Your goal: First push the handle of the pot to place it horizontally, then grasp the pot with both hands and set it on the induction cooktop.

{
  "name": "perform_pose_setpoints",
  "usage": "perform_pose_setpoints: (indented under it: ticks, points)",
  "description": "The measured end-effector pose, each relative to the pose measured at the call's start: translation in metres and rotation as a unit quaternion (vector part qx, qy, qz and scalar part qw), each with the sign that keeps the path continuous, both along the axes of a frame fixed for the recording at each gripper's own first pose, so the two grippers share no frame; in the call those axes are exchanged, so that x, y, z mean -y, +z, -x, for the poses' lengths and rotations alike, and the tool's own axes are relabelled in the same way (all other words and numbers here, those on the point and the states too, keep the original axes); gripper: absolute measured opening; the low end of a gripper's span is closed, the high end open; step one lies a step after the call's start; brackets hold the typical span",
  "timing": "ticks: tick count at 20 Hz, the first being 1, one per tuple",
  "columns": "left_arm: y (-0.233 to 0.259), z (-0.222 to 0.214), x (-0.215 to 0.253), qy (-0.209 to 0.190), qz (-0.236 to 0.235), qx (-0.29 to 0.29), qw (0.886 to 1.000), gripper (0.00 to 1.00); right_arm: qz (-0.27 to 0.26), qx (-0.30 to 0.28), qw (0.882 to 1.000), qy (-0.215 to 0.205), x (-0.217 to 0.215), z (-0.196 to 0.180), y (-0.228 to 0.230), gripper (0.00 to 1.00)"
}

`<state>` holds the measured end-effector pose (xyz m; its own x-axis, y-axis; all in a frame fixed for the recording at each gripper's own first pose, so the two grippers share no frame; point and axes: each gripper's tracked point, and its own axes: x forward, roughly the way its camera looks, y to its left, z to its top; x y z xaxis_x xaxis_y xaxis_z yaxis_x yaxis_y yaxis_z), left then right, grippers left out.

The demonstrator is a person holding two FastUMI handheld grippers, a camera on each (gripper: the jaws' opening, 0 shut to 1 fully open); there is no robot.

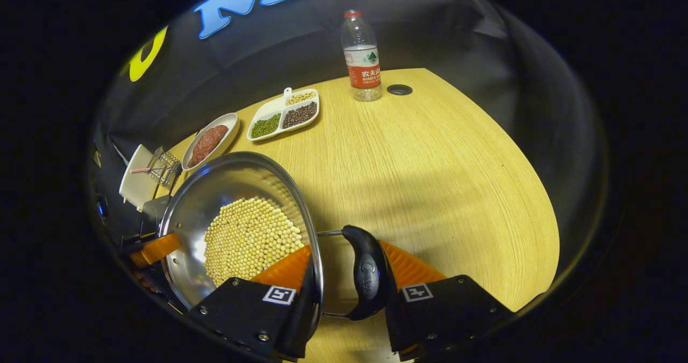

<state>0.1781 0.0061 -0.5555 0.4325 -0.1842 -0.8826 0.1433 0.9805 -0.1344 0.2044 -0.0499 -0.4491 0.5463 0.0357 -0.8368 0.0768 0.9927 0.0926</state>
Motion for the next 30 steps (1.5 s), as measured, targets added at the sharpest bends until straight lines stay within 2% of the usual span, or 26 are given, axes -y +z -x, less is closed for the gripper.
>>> perform_pose_setpoints:
  ticks: [2,4,5,6,9,10,12,14,15,17,20,21,22,23,24,25,28,30]
  points:
    - [0.008,0.007,-0.002,0.005,0.002,-0.001,1.000,0.53,0.007,0.007,1.000,0.009,-0.003,0.002,0.006,0.57]
    - [0.026,0.012,-0.005,0.005,0.000,0.008,1.000,0.54,0.004,0.010,1.000,0.010,-0.006,0.016,0.022,0.57]
    - [0.034,0.014,-0.007,0.005,0.000,0.011,1.000,0.60,0.002,0.010,1.000,0.010,-0.008,0.021,0.030,0.57]
    - [0.044,0.016,-0.009,0.005,0.001,0.014,1.000,0.53,0.002,0.012,1.000,0.011,-0.011,0.026,0.040,0.57]
    - [0.071,0.027,-0.022,0.012,0.005,0.018,1.000,0.53,0.006,0.015,1.000,0.019,-0.026,0.041,0.062,0.57]
    - [0.080,0.032,-0.028,0.014,0.004,0.019,1.000,0.56,0.006,0.015,1.000,0.021,-0.032,0.045,0.068,0.57]
    - [0.093,0.044,-0.042,0.018,0.002,0.014,1.000,0.53,0.005,0.007,1.000,0.025,-0.047,0.056,0.079,0.57]
    - [0.109,0.053,-0.059,0.023,0.001,0.016,1.000,0.53,0.004,0.008,0.999,0.033,-0.065,0.063,0.089,0.57]
    - [0.115,0.055,-0.070,0.029,0.002,0.018,0.999,0.57,0.006,0.010,0.999,0.038,-0.075,0.065,0.094,0.56]
    - [0.124,0.060,-0.091,0.041,0.001,0.018,0.999,0.53,0.008,0.013,0.999,0.048,-0.097,0.066,0.100,0.57]
    - [0.142,0.061,-0.127,0.052,-0.005,0.025,0.998,0.56,0.004,0.018,0.998,0.065,-0.132,0.064,0.109,0.57]
    - [0.146,0.061,-0.138,0.055,-0.008,0.029,0.998,0.53,0.003,0.019,0.997,0.069,-0.143,0.062,0.108,0.57]
    - [0.151,0.061,-0.152,0.059,-0.011,0.031,0.998,0.56,0.002,0.020,0.997,0.073,-0.154,0.059,0.108,0.57]
    - [0.154,0.060,-0.163,0.061,-0.013,0.033,0.997,0.53,0.001,0.020,0.997,0.075,-0.165,0.058,0.108,0.57]
    - [0.154,0.060,-0.174,0.063,-0.015,0.034,0.997,0.56,0.000,0.019,0.997,0.078,-0.175,0.057,0.108,0.57]
    - [0.153,0.059,-0.182,0.065,-0.018,0.034,0.997,0.53,-0.001,0.017,0.997,0.081,-0.187,0.058,0.110,0.57]
    - [0.153,0.057,-0.209,0.069,-0.021,0.032,0.997,0.56,-0.002,0.013,0.996,0.086,-0.214,0.056,0.105,0.57]
    - [0.150,0.058,-0.227,0.071,-0.022,0.028,0.997,0.53,-0.005,0.007,0.996,0.086,-0.225,0.056,0.098,0.57]
